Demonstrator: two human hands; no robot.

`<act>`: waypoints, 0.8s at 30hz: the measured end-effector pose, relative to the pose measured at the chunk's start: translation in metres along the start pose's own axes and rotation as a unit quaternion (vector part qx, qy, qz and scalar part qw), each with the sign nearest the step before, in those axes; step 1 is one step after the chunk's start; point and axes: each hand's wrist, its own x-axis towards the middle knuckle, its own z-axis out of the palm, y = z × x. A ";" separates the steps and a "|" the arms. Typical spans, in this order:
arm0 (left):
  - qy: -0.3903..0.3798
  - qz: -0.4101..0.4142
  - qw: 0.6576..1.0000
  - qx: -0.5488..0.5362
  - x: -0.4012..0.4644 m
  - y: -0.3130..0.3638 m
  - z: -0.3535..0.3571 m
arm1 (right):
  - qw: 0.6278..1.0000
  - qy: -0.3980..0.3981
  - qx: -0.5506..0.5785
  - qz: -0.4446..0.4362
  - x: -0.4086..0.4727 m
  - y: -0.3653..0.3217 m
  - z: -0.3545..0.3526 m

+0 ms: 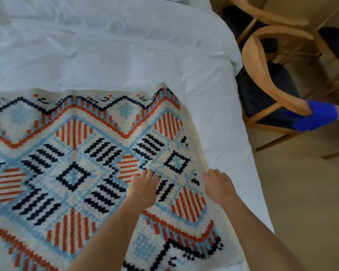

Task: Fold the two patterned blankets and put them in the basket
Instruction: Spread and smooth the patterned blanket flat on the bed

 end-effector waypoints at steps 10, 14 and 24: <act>0.119 -0.066 0.990 -0.038 0.136 -0.067 -0.060 | 0.988 0.147 0.043 -0.014 0.173 0.014 -0.062; 0.134 -0.069 0.988 -0.032 0.173 -0.076 -0.045 | 0.980 0.161 0.115 -0.011 0.230 0.015 -0.061; 0.108 -0.084 0.991 -0.004 0.204 -0.079 -0.017 | 0.977 0.142 0.159 -0.005 0.303 0.011 -0.069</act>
